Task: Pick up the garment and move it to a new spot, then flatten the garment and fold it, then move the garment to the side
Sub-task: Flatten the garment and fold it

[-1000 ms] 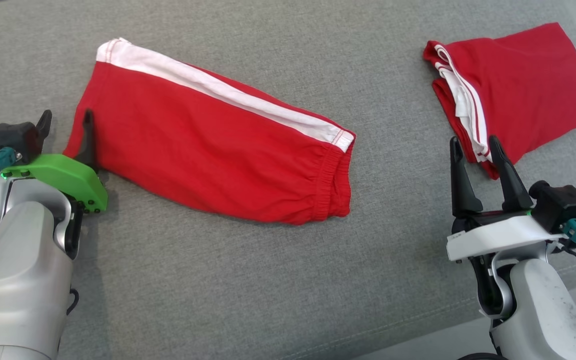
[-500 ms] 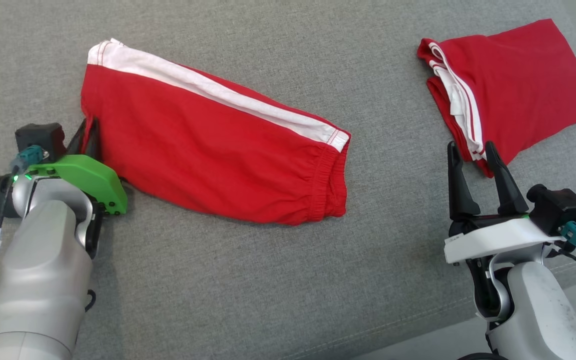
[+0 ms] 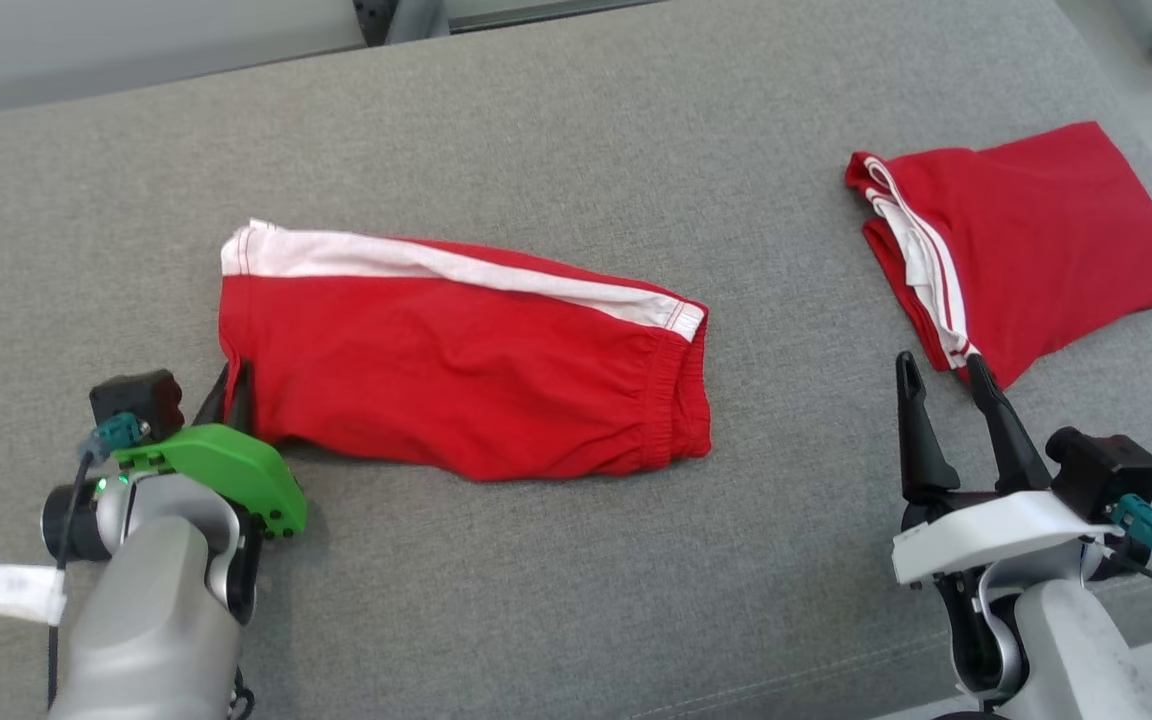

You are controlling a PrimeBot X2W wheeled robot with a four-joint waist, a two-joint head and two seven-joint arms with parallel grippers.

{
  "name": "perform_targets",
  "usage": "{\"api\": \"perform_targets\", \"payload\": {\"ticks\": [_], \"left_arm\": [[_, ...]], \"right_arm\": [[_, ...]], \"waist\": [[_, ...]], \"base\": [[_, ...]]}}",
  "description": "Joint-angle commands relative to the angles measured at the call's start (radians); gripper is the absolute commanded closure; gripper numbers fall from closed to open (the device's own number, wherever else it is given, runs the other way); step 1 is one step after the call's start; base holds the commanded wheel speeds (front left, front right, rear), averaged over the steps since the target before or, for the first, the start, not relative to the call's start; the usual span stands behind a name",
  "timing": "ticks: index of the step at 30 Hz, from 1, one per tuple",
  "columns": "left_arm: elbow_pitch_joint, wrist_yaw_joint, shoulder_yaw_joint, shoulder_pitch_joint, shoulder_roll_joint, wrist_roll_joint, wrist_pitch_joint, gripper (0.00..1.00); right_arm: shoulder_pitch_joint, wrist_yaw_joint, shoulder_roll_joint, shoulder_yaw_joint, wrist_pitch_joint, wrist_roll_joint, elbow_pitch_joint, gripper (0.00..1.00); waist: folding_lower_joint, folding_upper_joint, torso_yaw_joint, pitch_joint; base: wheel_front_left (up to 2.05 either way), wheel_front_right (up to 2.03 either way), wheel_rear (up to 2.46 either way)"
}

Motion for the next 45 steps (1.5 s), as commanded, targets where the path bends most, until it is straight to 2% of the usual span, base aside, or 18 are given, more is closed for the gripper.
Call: {"api": "perform_targets", "payload": {"ticks": [1, 10, 13, 15, 16, 17, 23, 33, 39, 45], "left_arm": [[-0.011, 0.011, 0.010, 0.038, -0.004, -0.003, 0.001, 1.00], [-0.120, 0.077, 0.081, 0.217, -0.042, 0.029, 0.001, 1.00], [-0.146, 0.080, 0.102, 0.266, -0.049, 0.044, 0.001, 1.00], [-0.161, 0.058, 0.105, 0.281, -0.056, 0.053, 0.001, 1.00], [-0.181, 0.058, 0.111, 0.287, -0.055, 0.062, 0.001, 0.53], [-0.201, 0.061, 0.118, 0.294, -0.054, 0.070, 0.001, 0.00], [-0.330, 0.075, 0.159, 0.342, -0.056, 0.138, 0.001, 0.00], [-0.608, 0.047, 0.279, 0.510, -0.090, 0.251, 0.001, 0.00], [-0.670, 0.024, 0.310, 0.581, -0.110, 0.271, 0.001, 0.00], [-0.666, 0.007, 0.251, 0.563, -0.117, 0.261, 0.001, 0.00]], "right_arm": [[0.022, 0.000, -0.002, -0.004, 0.001, -0.004, 0.006, 0.00], [0.088, 0.000, -0.002, -0.015, 0.001, 0.000, 0.016, 0.00], [0.091, 0.000, -0.002, -0.010, 0.001, -0.005, 0.021, 0.00], [0.089, 0.000, -0.002, -0.007, 0.001, -0.006, 0.021, 0.00], [0.089, 0.000, -0.002, -0.007, 0.001, -0.006, 0.022, 0.00], [0.090, 0.000, -0.002, -0.006, 0.001, -0.008, 0.023, 0.00], [0.088, 0.000, -0.002, -0.014, 0.001, -0.019, 0.022, 0.00], [0.075, 0.000, -0.002, -0.020, 0.001, -0.035, 0.003, 0.00], [0.047, 0.000, -0.002, 0.034, 0.001, -0.049, 0.039, 0.00], [-0.019, 0.000, -0.002, 0.075, 0.001, -0.051, 0.144, 0.00]], "waist": [[0.0000, 0.0000, 0.048, -0.069], [0.0000, 0.0000, 0.092, -0.137], [0.0000, 0.0000, 0.095, -0.140], [0.0000, 0.0000, 0.096, -0.139], [0.0000, 0.0000, 0.097, -0.138], [0.0000, 0.0000, 0.099, -0.138], [0.0000, 0.0000, 0.115, -0.140], [0.0000, 0.0000, 0.176, -0.158], [0.0000, 0.0000, 0.230, -0.155], [0.0000, 0.0000, 0.301, -0.128]], "base": [[0.00, 0.00, 0.00], [0.00, 0.00, 0.00], [0.00, 0.00, 0.00], [0.00, 0.00, 0.00], [0.00, 0.00, 0.00], [0.00, 0.00, 0.00], [0.00, 0.00, 0.00], [0.00, 0.00, 0.00], [0.00, 0.00, 0.00], [0.00, 0.00, 0.00]]}}
